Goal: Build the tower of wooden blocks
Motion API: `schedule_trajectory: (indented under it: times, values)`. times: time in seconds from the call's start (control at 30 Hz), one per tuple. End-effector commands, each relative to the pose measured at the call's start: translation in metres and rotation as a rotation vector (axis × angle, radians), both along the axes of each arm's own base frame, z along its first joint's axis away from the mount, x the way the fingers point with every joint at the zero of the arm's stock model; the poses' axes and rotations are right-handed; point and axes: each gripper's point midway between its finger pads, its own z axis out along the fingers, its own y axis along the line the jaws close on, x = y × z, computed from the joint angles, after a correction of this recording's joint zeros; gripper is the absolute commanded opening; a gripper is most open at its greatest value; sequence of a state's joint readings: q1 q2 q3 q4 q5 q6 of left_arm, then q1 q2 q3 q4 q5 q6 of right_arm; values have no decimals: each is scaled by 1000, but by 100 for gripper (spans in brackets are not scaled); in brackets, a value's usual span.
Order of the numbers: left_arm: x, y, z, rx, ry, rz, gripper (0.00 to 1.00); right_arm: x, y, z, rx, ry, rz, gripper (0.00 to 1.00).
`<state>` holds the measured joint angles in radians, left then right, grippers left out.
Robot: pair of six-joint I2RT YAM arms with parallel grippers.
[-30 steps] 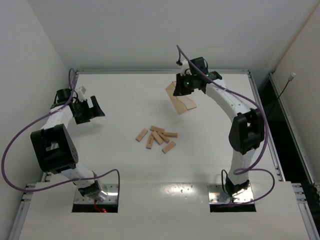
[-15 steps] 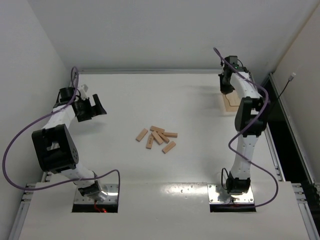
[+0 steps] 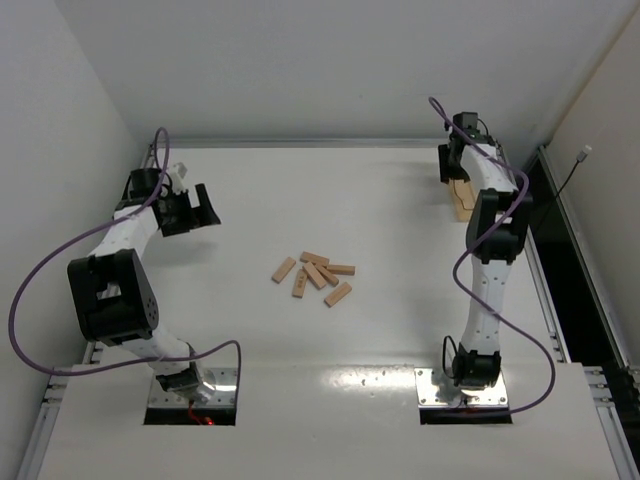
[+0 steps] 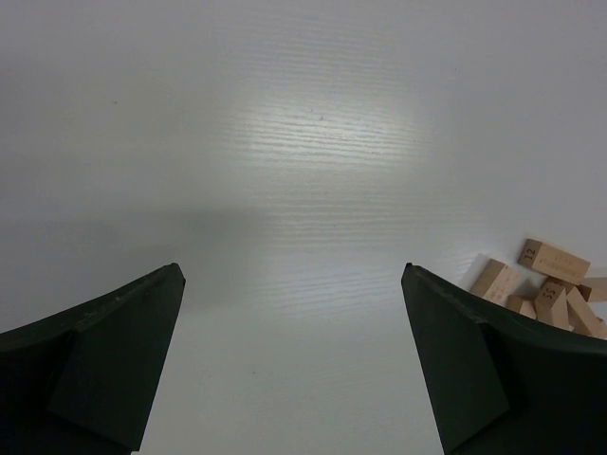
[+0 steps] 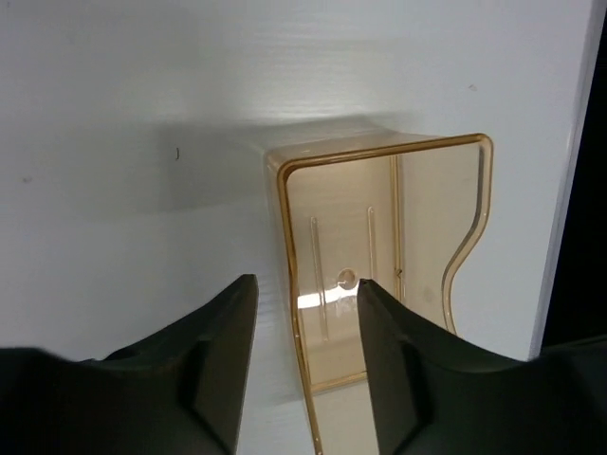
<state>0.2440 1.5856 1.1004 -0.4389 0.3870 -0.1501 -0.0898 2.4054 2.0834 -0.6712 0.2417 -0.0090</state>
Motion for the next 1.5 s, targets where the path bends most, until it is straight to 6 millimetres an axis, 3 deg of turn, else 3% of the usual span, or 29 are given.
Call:
schedule_trajectory:
  times: [0.0, 0.03, 0.07, 0.1, 0.13, 0.17, 0.2, 0.23, 0.27, 0.33, 0.37, 0.4, 0.43, 0.47, 0.5, 0.53, 0.6, 0.63, 0.7, 0.8, 0.97, 1.07, 1.17, 1.3, 1.47]
  values:
    - [16, 0, 23, 30, -75, -12, 100, 18, -10, 27, -12, -88, 6, 51]
    - [16, 0, 23, 30, -75, -13, 100, 13, -7, 25, 2, -77, 15, 56]
    - [16, 0, 23, 30, -75, -13, 100, 14, -3, 43, 17, -118, 30, 56]
    - [16, -4, 23, 30, -75, -22, 100, 13, 0, 35, 31, -111, 39, 56]
    - [16, -4, 23, 30, -75, -22, 100, 12, 3, 64, 33, -162, 58, 56]
    - [14, -4, 23, 30, -75, -22, 100, 3, 15, 63, 46, -154, 82, 56]
    - [14, -4, 23, 30, -75, -22, 100, 4, 33, 75, 64, -185, 137, 56]
    - [14, -4, 23, 30, -75, -22, 100, -10, 45, 69, 81, -156, 171, 56]
    - [14, -4, 26, 33, -85, -22, 100, -15, 61, 101, 103, -217, 227, 56]
    - [14, -4, 30, 35, -94, -22, 100, -32, 98, 116, 143, -229, 327, 56]
    - [11, -5, 26, 32, -84, -22, 100, -49, 120, 107, 195, -202, 419, 56]
    - [11, -5, 30, 35, -94, -22, 100, -63, 137, 132, 207, -246, 506, 56]
    - [11, -5, 30, 35, -94, -22, 100, -87, 164, 120, 237, -192, 604, 58]
    - [11, -7, 30, 22, -94, -21, 100, -106, 191, 134, 259, -211, 815, 60]
    - [11, -7, 30, 22, -94, -21, 100, -121, 204, 121, 268, -160, 895, 60]
    - [11, -9, 31, 14, -95, -28, 100, -151, 226, 112, 281, -99, 997, 61]
    - [11, -12, 31, 13, -96, -37, 100, -175, 244, 97, 239, -40, 1181, 59]
    - [11, -12, 31, 13, -96, -37, 100, -193, 256, 82, 239, 13, 1248, 54]
    - [11, -14, 32, 0, -95, -36, 100, -211, 254, 56, 183, 91, 1302, 40]
    - [13, -15, 36, -5, -105, -42, 100, -217, 266, 43, 97, 91, 1358, 32]
    - [9, -16, 31, -3, -90, -49, 100, -220, 291, 40, 70, 60, 1431, 35]
    - [9, -20, 31, 3, -92, -66, 100, -227, 300, 22, 64, 112, 1466, 36]
    - [7, -20, 33, 10, -95, -74, 100, -221, 314, 19, 59, 113, 1497, 36]
    - [7, -18, 32, 17, -93, -68, 100, -231, 324, 3, 66, 185, 1541, 36]
    - [5, -16, 26, 31, -77, -75, 100, -236, 346, 1, 82, 190, 1591, 36]
